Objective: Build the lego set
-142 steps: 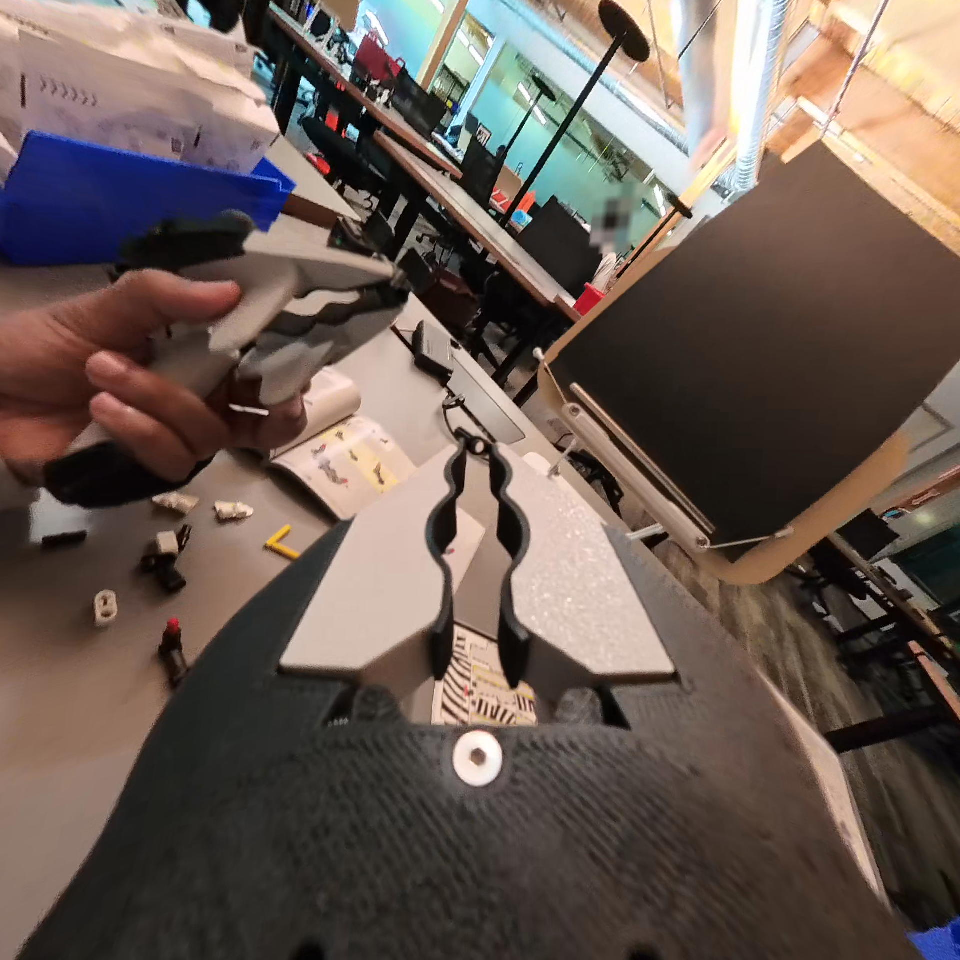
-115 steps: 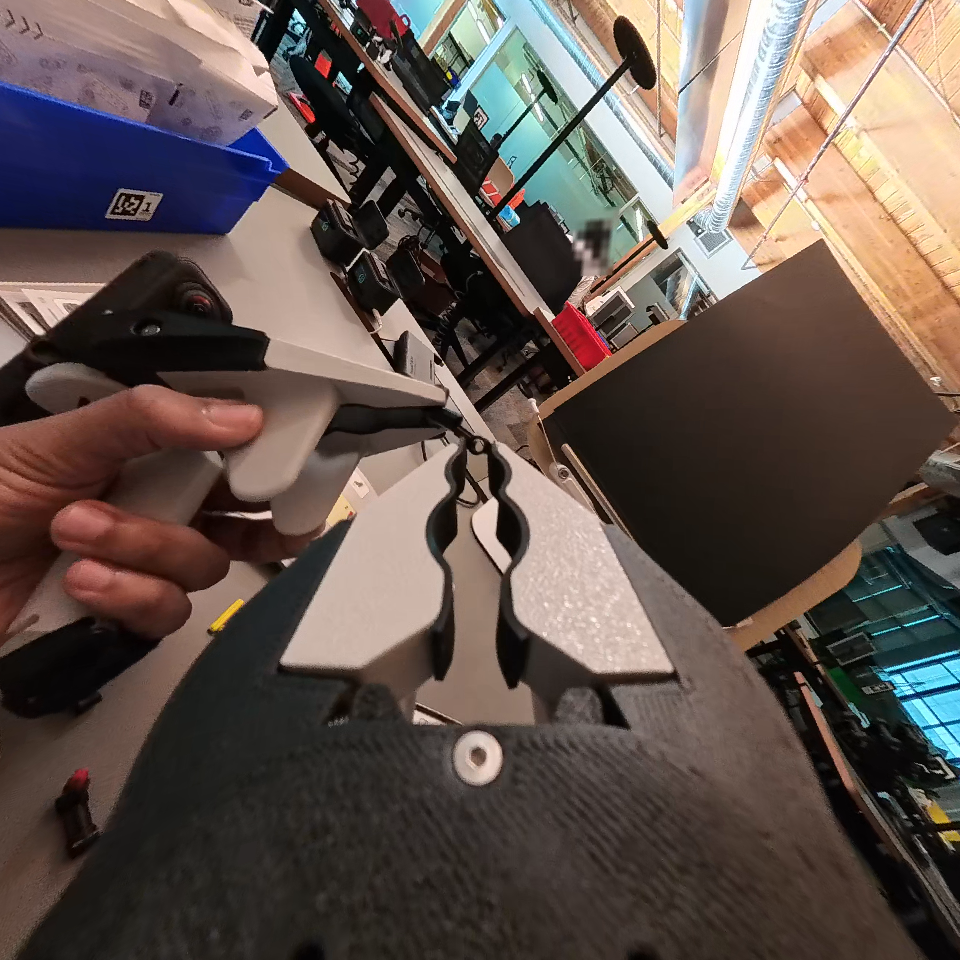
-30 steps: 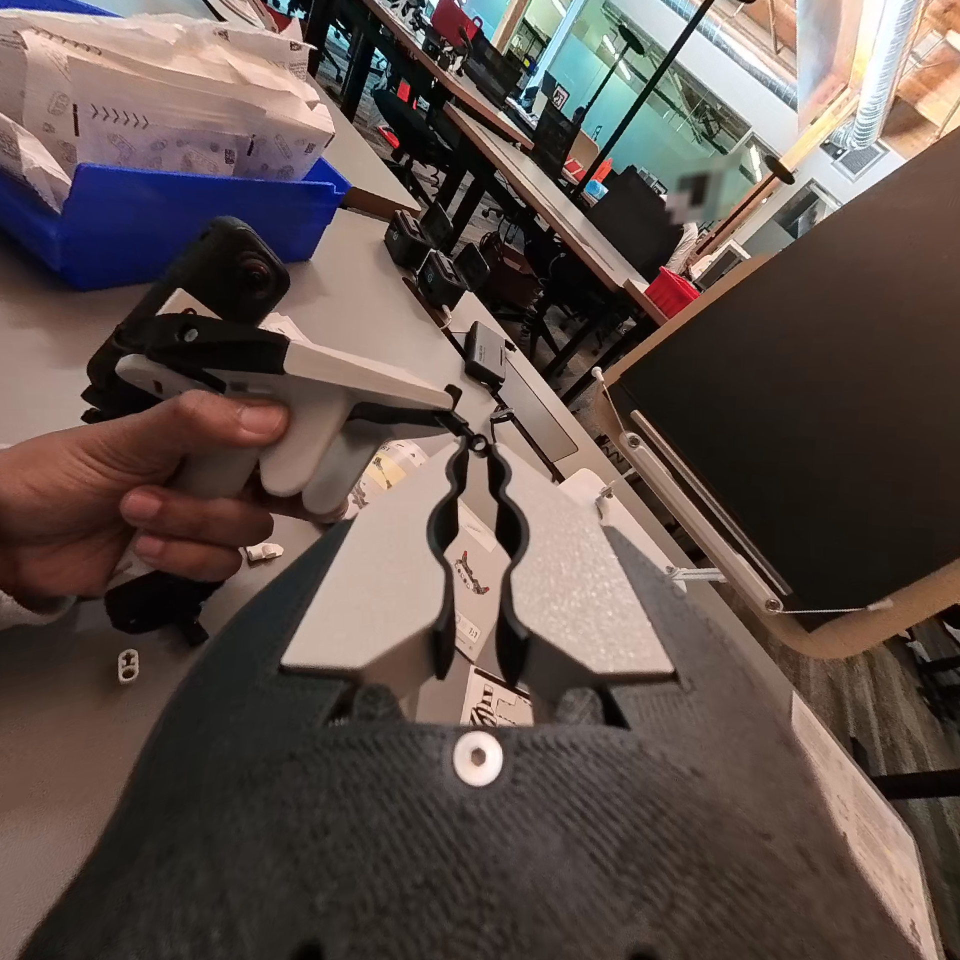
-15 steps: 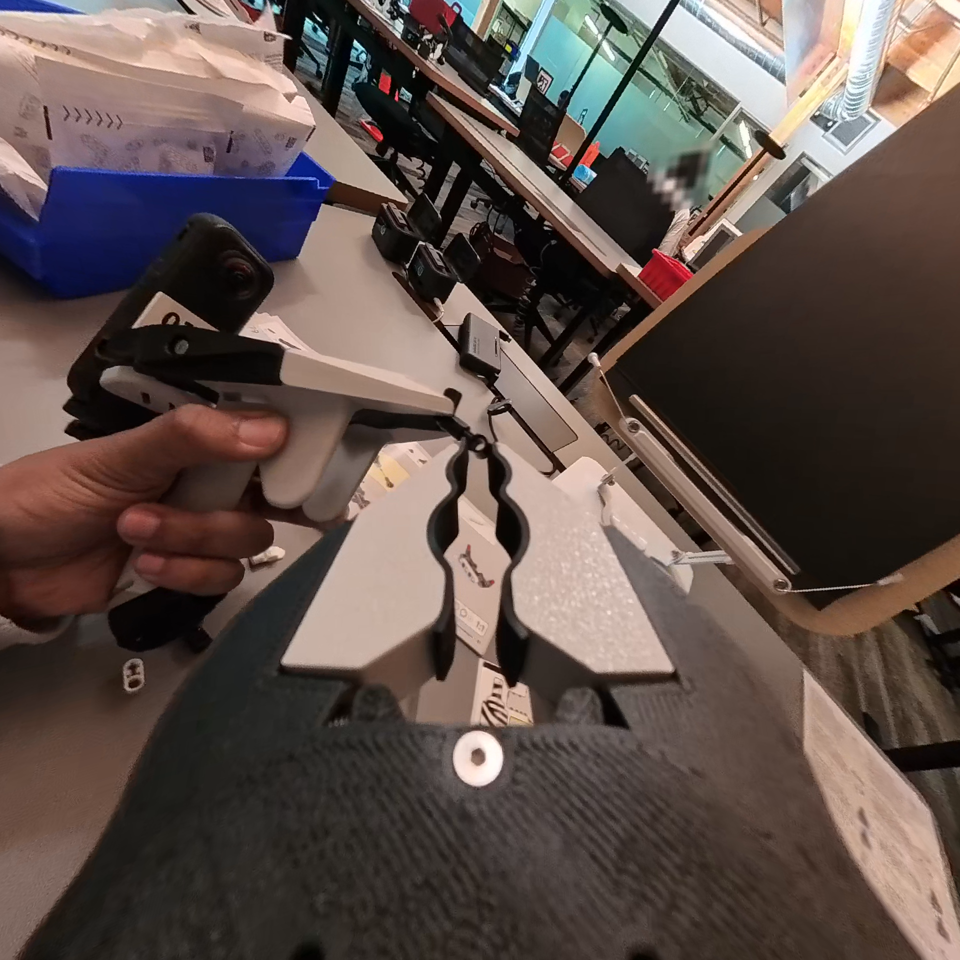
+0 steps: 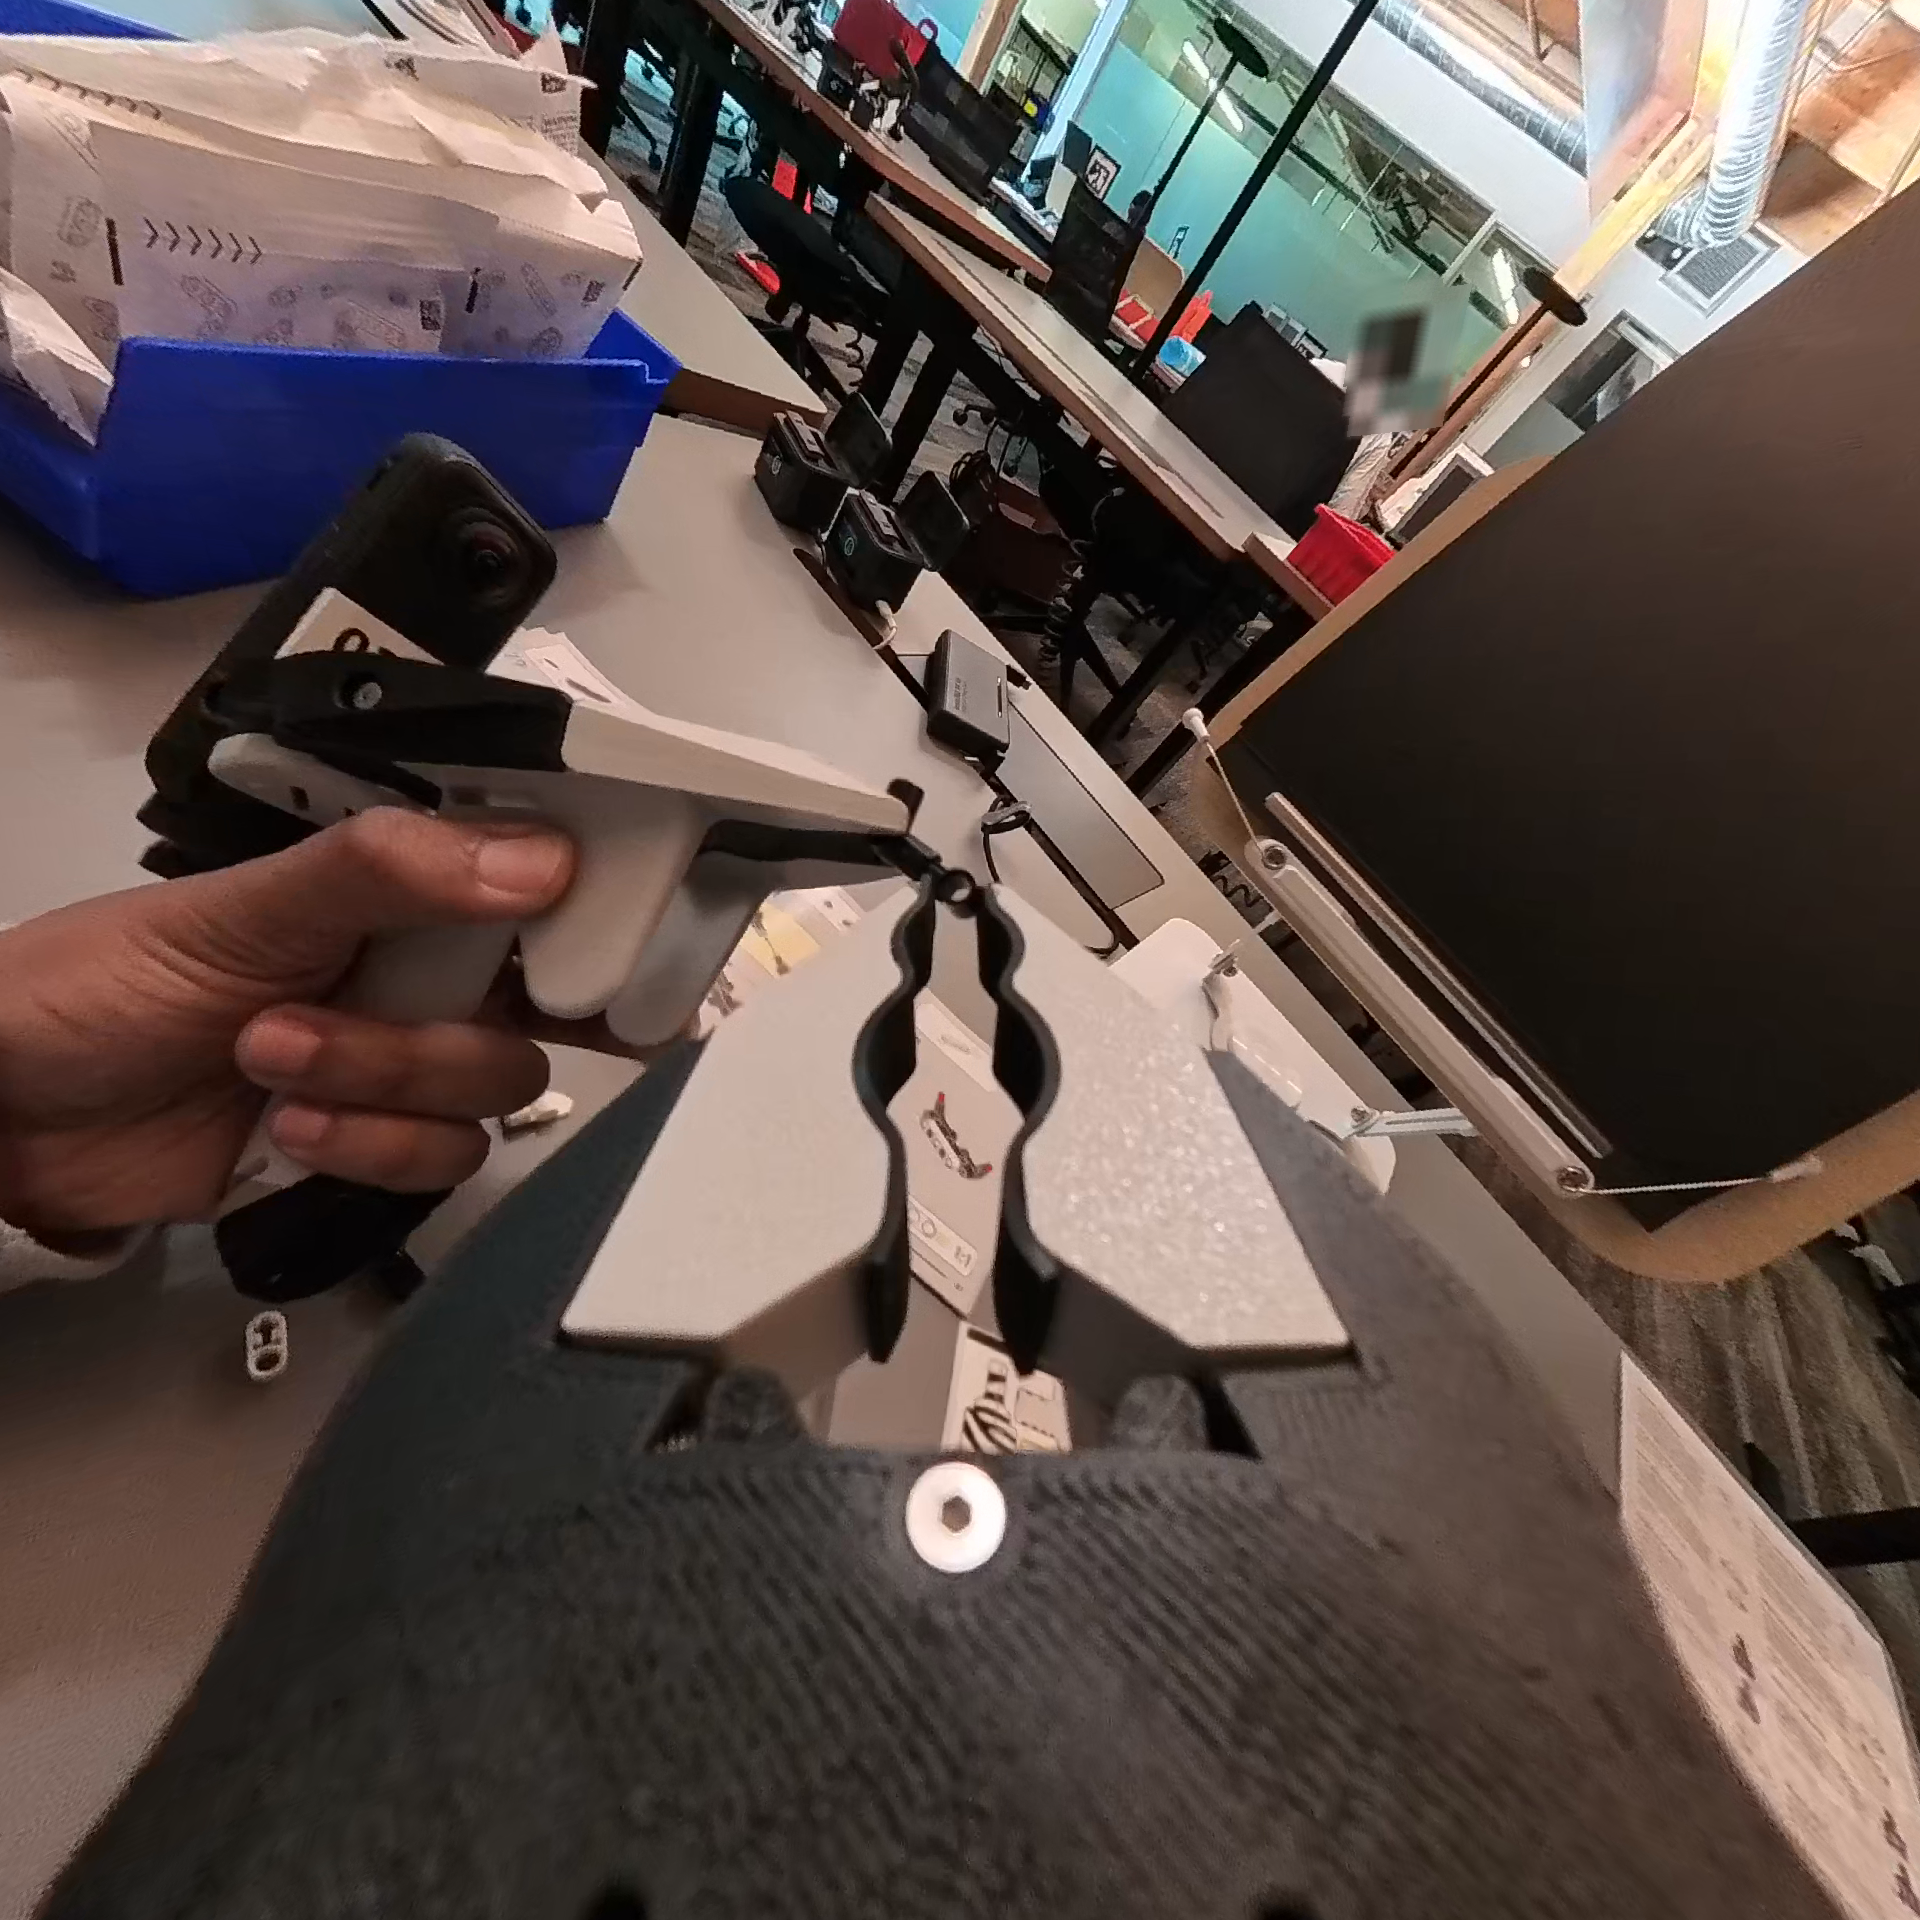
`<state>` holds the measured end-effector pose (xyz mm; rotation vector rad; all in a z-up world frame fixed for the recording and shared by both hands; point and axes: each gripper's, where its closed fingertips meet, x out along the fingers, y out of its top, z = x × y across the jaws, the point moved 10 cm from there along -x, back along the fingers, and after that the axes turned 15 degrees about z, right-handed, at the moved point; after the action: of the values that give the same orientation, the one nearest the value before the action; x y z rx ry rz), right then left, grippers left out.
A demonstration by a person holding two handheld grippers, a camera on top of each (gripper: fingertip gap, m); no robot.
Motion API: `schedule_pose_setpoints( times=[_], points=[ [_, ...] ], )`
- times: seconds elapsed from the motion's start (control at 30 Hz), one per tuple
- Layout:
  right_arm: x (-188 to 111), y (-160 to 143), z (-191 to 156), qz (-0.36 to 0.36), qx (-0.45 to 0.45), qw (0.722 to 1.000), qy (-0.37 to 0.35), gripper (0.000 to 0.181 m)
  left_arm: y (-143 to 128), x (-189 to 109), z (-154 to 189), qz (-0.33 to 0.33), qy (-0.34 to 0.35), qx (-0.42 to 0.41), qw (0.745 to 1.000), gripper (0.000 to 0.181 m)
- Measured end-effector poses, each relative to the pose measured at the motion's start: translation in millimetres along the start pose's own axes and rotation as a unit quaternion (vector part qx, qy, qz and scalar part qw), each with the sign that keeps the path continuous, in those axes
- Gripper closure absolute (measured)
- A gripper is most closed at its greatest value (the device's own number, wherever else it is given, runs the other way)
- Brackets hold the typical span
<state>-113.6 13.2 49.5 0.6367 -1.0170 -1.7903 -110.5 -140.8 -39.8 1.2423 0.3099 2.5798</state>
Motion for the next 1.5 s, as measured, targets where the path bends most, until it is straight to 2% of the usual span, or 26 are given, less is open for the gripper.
schedule_pose_setpoints(
  times=[0.03, 0.2, 0.3, 0.47, 0.57, 0.83, 0.93, 1.1, 1.33, 1.5],
  points=[
    [0.3, -0.2, 0.0, 0.006, 0.004, 1.0, 0.001, 0.176, 1.0, -0.2, -0.8, 0.002, -0.003, -0.005, 1.0, 0.175],
    [4.5, -6.4, -7.7, 0.013, 0.009, 1.0, 0.013, 0.147, 3.5, -2.3, -4.2, 0.025, 0.013, -0.006, 1.0, 0.175],
    [6.3, -5.9, -10.0, 0.028, -0.006, 1.0, -0.006, 0.142, 4.6, -4.0, -6.7, 0.043, 0.013, -0.027, 0.999, 0.174],
    [12.5, -8.3, -13.0, 0.023, -0.038, 0.998, -0.034, 0.144, -1.6, 0.7, -6.4, 0.028, -0.003, -0.05, 0.998, 0.174],
    [11.1, -8.0, -11.4, 0.026, -0.049, 0.997, -0.048, 0.161, -4.7, 1.2, -8.0, 0.038, -0.014, -0.075, 0.996, 0.174],
    [3.8, -5.5, -10.3, 0.025, -0.083, 0.996, -0.019, 0.162, -6.0, 0.8, -7.4, 0.009, -0.038, -0.093, 0.995, 0.174],
    [-0.6, -5.3, -8.4, 0.021, -0.097, 0.995, 0.005, 0.17, -5.3, 0.2, -6.4, -0.002, -0.042, -0.09, 0.995, 0.174],
    [-7.4, -6.3, -3.4, 0.022, -0.081, 0.996, 0.023, 0.17, -9.0, 3.2, -4.9, -0.028, -0.045, -0.087, 0.995, 0.174],
    [-10.1, -3.4, -4.5, 0.051, -0.061, 0.997, -0.009, 0.16, -2.1, -0.3, -6.0, 0.003, -0.033, -0.083, 0.996, 0.174],
    [-7.7, -6.6, -4.6, 0.05, -0.026, 0.998, -0.005, 0.156, -0.6, 0.2, -4.5, -0.016, -0.03, -0.073, 0.997, 0.175]
  ],
)
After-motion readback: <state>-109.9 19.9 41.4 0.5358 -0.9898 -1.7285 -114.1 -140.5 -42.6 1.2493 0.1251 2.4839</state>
